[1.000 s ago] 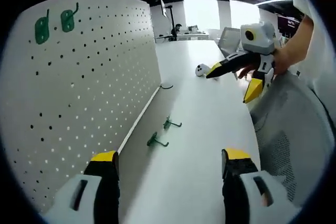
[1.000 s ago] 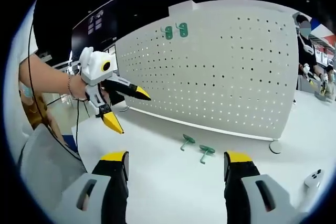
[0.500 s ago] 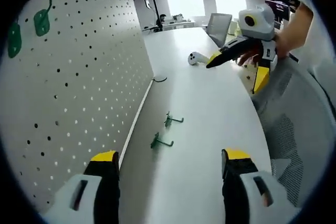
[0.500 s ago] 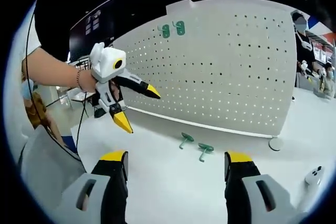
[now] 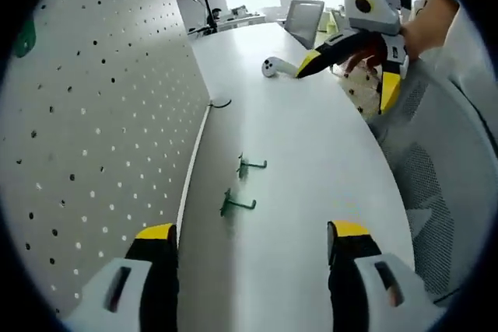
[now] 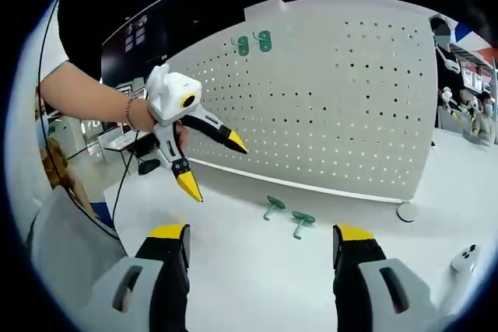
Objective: Insert the hook assembly into the mounting plate slot until the hook locks in place.
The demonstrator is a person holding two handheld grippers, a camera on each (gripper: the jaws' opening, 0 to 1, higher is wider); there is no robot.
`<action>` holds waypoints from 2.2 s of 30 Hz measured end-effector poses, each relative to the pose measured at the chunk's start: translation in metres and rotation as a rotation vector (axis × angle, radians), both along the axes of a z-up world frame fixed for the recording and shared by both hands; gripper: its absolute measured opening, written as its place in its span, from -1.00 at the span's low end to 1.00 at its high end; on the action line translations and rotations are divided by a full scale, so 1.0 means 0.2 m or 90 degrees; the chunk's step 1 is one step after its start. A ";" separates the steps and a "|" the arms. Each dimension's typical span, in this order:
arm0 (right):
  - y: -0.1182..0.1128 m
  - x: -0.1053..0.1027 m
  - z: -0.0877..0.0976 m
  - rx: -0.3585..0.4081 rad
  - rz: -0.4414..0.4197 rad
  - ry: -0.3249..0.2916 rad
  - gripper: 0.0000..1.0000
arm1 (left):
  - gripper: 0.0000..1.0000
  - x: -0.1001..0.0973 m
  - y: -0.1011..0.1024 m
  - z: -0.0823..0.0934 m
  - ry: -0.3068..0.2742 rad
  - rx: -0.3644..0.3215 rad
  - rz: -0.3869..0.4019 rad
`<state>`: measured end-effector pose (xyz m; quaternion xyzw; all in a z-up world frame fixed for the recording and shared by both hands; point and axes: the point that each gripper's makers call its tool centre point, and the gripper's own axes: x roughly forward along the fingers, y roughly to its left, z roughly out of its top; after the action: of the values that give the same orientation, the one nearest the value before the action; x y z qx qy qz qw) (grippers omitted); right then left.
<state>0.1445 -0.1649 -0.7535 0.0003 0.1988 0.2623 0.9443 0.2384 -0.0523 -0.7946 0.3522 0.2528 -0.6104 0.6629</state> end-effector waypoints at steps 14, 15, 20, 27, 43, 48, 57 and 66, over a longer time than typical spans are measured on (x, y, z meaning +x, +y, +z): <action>-0.01 0.00 0.00 0.003 -0.002 -0.003 0.45 | 0.61 0.03 -0.03 -0.07 -0.002 0.056 -0.070; -0.01 0.00 0.00 0.004 -0.003 -0.003 0.45 | 0.60 0.04 -0.03 -0.08 -0.004 0.059 -0.074; -0.01 0.00 0.00 0.006 -0.004 -0.003 0.44 | 0.60 0.04 -0.06 -0.11 -0.008 0.080 -0.105; -0.01 0.00 0.00 0.006 -0.005 0.002 0.44 | 0.60 0.05 -0.10 -0.13 -0.006 0.092 -0.132; -0.01 0.00 0.00 0.008 -0.003 0.002 0.44 | 0.59 0.09 -0.15 -0.23 0.004 0.140 -0.175; 0.00 0.00 0.00 0.008 0.000 0.002 0.44 | 0.59 0.08 -0.15 -0.29 0.016 0.161 -0.189; 0.00 0.00 0.01 0.012 -0.005 -0.002 0.43 | 0.59 0.08 -0.17 -0.36 0.023 0.183 -0.208; 0.00 0.00 0.01 0.018 -0.006 -0.003 0.43 | 0.58 0.07 -0.16 -0.42 0.039 0.207 -0.217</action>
<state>0.1452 -0.1654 -0.7505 0.0143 0.1926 0.2608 0.9459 0.2526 -0.0842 -0.8784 0.4733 0.3046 -0.6749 0.4772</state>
